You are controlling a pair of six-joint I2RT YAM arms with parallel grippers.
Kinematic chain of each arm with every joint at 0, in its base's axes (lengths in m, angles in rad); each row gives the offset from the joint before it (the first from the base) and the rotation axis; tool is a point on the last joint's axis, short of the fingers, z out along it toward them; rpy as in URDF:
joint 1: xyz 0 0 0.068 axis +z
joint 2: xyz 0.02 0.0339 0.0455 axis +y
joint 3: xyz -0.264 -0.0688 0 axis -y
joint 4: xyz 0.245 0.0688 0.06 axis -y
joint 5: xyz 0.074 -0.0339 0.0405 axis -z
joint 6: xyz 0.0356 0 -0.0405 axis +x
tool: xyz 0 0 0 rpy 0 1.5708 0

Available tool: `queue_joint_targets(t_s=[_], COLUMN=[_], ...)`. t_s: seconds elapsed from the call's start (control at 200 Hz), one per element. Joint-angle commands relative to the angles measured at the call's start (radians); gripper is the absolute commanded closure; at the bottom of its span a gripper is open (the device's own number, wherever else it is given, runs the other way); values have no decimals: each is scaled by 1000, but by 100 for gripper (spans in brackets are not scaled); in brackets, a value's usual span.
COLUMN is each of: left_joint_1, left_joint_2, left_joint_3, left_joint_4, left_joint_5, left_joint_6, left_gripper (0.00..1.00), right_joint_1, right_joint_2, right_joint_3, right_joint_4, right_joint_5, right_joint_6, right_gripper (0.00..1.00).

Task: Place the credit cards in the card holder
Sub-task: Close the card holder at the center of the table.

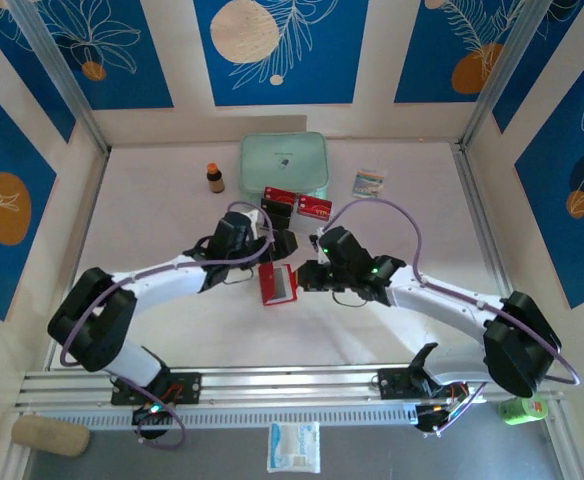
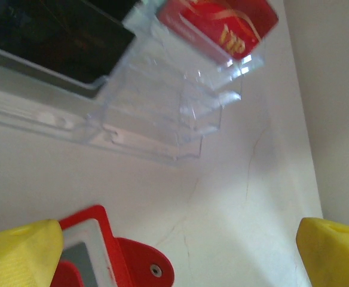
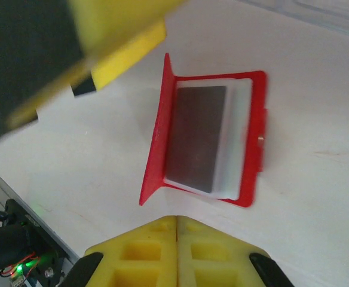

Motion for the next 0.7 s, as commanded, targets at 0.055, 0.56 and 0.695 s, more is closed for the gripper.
queue_joint_targets(t_s=[0.055, 0.56, 0.695], left_joint_1=[92, 209, 208], left_joint_2=[-76, -223, -191], left_joint_3=[31, -71, -46], left_joint_4=[-132, -459, -485], left_joint_5=[21, -174, -126], left_joint_6=[26, 109, 183], left_gripper=[0, 0, 0], right_joint_1=[68, 78, 40], right_joint_2=[126, 487, 471], right_joint_3=[120, 423, 361], right_joint_4=[-18, -118, -100], right_joint_5=[27, 28, 31], right_joint_6=[0, -98, -94], right_gripper=[93, 98, 99])
